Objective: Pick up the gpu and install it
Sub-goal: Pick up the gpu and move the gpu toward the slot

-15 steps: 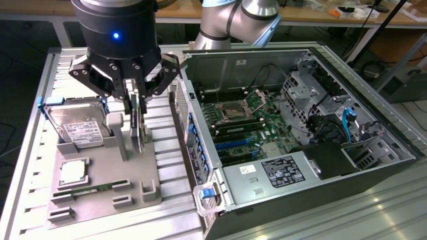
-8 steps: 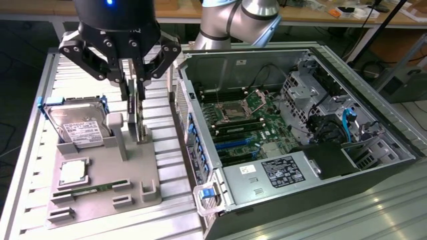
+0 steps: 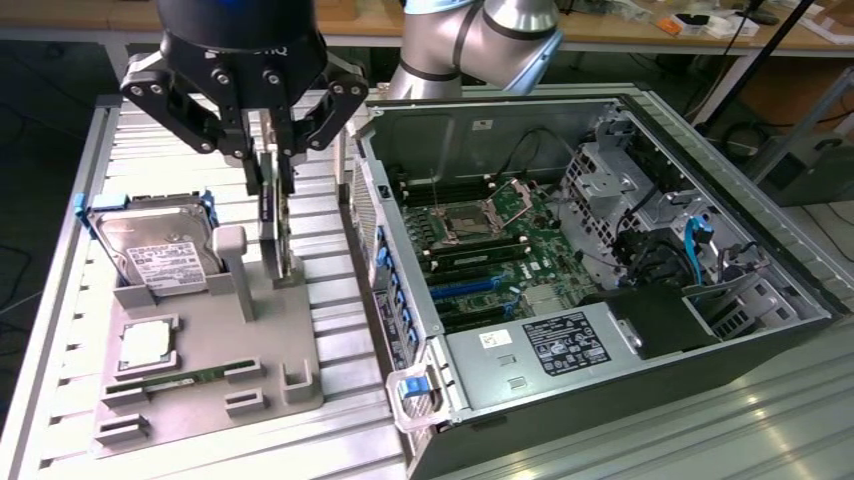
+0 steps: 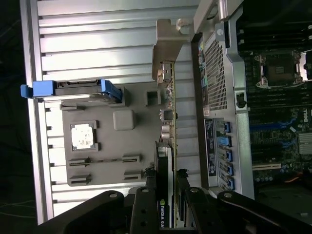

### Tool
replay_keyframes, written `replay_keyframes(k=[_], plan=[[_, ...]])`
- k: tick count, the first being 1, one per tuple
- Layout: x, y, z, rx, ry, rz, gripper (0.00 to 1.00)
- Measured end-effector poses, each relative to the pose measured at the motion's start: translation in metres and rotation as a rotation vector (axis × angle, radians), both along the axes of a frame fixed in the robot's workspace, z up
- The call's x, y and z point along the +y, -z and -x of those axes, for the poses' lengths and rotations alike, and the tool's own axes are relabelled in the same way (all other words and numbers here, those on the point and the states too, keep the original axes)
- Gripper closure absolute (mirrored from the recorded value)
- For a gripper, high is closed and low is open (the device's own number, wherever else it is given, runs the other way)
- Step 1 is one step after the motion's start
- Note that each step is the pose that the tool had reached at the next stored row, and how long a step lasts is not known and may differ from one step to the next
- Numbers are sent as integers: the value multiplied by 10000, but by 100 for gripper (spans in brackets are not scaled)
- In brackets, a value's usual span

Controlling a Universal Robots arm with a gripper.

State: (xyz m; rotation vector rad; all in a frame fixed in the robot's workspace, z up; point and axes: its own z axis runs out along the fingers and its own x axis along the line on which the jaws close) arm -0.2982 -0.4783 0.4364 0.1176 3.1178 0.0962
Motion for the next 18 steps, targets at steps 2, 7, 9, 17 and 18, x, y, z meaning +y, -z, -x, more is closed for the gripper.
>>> replay_keyframes(k=[2,7,9,17,18], plan=[[0,0,-44,-1,0,0,73],[0,0,-162,0,-1,0,73],[0,0,-211,0,0,0,73],[0,0,-420,0,-1,0,73],[0,1,-441,0,0,-1,73]])
